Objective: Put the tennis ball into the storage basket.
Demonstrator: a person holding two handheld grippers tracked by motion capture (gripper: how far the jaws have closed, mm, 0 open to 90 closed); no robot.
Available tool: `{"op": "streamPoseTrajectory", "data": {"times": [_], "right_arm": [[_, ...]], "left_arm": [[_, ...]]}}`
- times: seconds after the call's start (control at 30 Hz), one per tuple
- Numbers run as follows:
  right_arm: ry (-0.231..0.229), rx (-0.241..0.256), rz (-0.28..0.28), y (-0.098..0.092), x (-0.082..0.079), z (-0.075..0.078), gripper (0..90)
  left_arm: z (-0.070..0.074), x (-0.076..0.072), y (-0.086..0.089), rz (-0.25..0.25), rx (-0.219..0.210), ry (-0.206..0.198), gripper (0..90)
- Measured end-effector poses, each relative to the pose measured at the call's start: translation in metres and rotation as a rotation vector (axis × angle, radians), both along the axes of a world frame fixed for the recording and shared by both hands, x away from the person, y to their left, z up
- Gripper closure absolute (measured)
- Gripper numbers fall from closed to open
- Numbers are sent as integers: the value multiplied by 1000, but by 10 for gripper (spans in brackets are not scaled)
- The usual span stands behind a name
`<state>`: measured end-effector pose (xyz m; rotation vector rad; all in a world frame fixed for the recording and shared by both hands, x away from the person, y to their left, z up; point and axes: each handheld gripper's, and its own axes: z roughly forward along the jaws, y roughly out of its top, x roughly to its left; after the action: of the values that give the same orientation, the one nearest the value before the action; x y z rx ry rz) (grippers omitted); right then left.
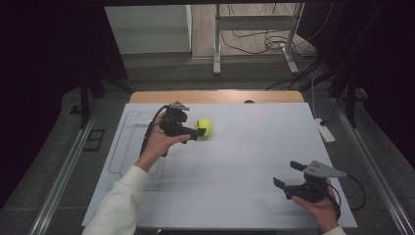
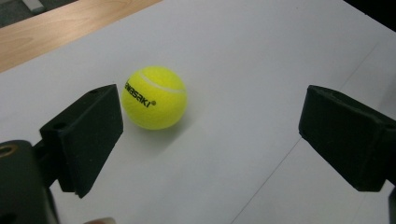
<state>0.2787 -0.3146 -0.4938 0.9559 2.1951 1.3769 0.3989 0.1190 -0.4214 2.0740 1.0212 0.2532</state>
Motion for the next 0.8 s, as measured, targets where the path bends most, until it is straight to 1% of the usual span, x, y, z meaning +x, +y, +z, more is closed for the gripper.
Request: {"op": "streamPoseTrajectory", "data": {"times": [0.4,0.8], "right_arm": [[0,0,0,0,0,0,84],[3,-1,0,0,0,0,85]], "left_arm": [[0,11,0,14,6,15,78],[-1,17,-3,17,15,23,78]]}}
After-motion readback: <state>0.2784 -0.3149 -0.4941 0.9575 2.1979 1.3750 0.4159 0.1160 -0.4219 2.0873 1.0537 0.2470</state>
